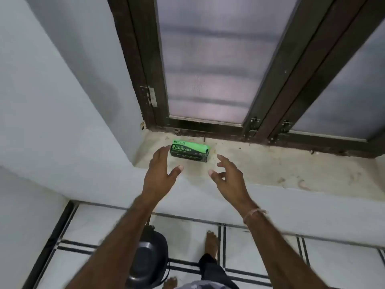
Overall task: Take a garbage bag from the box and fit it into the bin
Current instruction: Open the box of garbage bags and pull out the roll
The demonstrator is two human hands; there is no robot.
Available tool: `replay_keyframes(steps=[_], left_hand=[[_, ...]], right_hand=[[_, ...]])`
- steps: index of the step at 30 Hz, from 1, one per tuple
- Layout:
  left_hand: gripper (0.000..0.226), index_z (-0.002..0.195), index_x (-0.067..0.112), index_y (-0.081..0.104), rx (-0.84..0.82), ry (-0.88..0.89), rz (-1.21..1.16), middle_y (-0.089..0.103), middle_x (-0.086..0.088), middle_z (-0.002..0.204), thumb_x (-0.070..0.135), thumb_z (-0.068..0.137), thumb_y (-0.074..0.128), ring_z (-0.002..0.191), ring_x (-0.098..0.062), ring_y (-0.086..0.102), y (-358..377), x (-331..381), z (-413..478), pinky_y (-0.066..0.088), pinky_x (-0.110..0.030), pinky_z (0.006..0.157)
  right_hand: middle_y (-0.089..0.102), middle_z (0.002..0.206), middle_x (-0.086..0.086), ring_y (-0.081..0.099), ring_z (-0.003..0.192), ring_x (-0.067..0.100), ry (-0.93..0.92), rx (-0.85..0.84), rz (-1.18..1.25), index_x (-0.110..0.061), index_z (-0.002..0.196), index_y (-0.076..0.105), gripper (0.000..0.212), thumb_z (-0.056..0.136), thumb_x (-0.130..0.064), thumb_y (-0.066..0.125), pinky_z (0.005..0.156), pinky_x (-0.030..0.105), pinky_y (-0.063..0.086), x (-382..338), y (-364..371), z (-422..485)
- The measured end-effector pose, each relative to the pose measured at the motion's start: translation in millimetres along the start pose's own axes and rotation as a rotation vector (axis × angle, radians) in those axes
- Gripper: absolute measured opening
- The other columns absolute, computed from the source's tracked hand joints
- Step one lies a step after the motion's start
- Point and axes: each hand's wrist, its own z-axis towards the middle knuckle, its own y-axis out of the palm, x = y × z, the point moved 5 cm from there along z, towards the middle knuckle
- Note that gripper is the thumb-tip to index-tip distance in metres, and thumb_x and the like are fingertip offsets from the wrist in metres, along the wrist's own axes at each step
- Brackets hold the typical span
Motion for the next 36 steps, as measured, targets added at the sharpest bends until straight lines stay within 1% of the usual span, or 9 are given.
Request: replay_keyframes(steps=[6,13,18,23,27,29,31,33,36], left_hand=[[0.082,0.164,0.031,0.024,-0.171,-0.058,0.177,0.018,-0.009,0.173,0.034,0.097,0.071,0.153,-0.033,0.026,35.5,0.3,69.0,0.038,-0.051,0.116],[0.063,0.141,0.025,0.058,-0.104,-0.140,0.125,0.044,-0.011,0.138,0.029,0.083,0.083,0.128,-0.032,0.048,49.1,-6.9,90.4,0.052,-0.045,0.101],[0.059,0.132,0.020,0.064,-0.043,-0.098,-0.014,0.051,-0.001,0.130,0.043,0.079,0.074,0.114,-0.018,0.058,42.1,-4.5,75.6,0.049,-0.028,0.091],[0.053,0.127,0.021,0.064,0.072,-0.088,-0.187,0.055,-0.002,0.122,0.041,0.080,0.076,0.108,0.007,0.057,33.2,-2.9,57.4,0.042,-0.005,0.087],[0.050,0.128,0.025,0.064,0.074,-0.207,-0.574,0.065,-0.003,0.123,0.031,0.081,0.081,0.109,-0.011,0.065,23.6,-15.8,44.1,0.057,-0.028,0.091],[0.055,0.129,0.021,0.061,0.023,-0.254,-0.744,0.070,-0.004,0.119,0.036,0.080,0.083,0.105,-0.015,0.068,20.9,-20.7,39.3,0.062,-0.040,0.089],[0.058,0.127,0.021,0.061,-0.011,-0.260,-0.823,0.072,-0.004,0.116,0.040,0.079,0.086,0.105,-0.018,0.070,18.4,-22.0,36.7,0.062,-0.042,0.091],[0.063,0.127,0.020,0.061,-0.025,-0.261,-0.857,0.071,-0.005,0.116,0.045,0.076,0.089,0.106,-0.020,0.070,16.3,-21.4,35.4,0.062,-0.041,0.092],[0.064,0.128,0.022,0.062,-0.021,-0.250,-0.850,0.071,-0.005,0.116,0.048,0.076,0.088,0.107,-0.019,0.069,9.7,-20.0,33.6,0.061,-0.036,0.090]], right_hand=[[0.057,0.139,0.012,0.061,0.122,0.026,-0.011,-0.209,-0.073,-0.018,0.160,0.036,0.075,0.096,-0.029,0.073,0.103,0.036,0.051,11.8,16.3,77.5],[0.058,0.120,0.002,0.058,0.098,0.011,-0.090,-0.220,-0.081,-0.020,0.134,0.060,0.055,0.086,-0.031,0.083,0.075,-0.004,0.036,19.5,25.6,111.9],[0.062,0.111,-0.005,0.065,0.096,0.013,-0.100,-0.223,0.074,-0.028,0.112,0.059,0.046,0.078,-0.030,0.089,0.081,0.026,0.057,23.3,17.7,113.7],[0.062,0.108,-0.006,0.066,0.098,0.011,-0.178,-0.246,0.177,-0.028,0.098,0.056,0.037,0.080,-0.026,0.088,0.076,0.025,0.057,4.7,2.0,111.1],[0.056,0.090,-0.006,0.057,0.084,0.013,-0.052,-0.343,0.493,-0.018,0.090,0.056,0.029,0.085,-0.009,0.083,0.078,0.029,0.056,-4.4,-14.2,115.6],[0.063,0.100,-0.003,0.062,0.090,0.022,0.021,-0.392,0.622,-0.014,0.097,0.063,0.021,0.089,-0.002,0.078,0.086,0.036,0.060,-8.1,-18.8,114.4],[0.066,0.122,-0.002,0.065,0.110,0.024,-0.009,-0.341,0.487,-0.015,0.110,0.070,0.026,0.088,-0.004,0.080,0.099,0.041,0.058,-15.6,-22.4,111.8],[0.059,0.129,-0.003,0.057,0.124,0.016,-0.161,-0.210,0.244,-0.019,0.119,0.072,0.037,0.085,-0.011,0.084,0.104,0.030,0.050,-26.5,-27.5,107.6],[0.063,0.117,-0.011,0.057,0.113,0.011,-0.403,-0.074,0.115,-0.021,0.113,0.074,0.029,0.085,-0.020,0.083,0.093,0.016,0.043,-45.2,-30.9,96.9]])
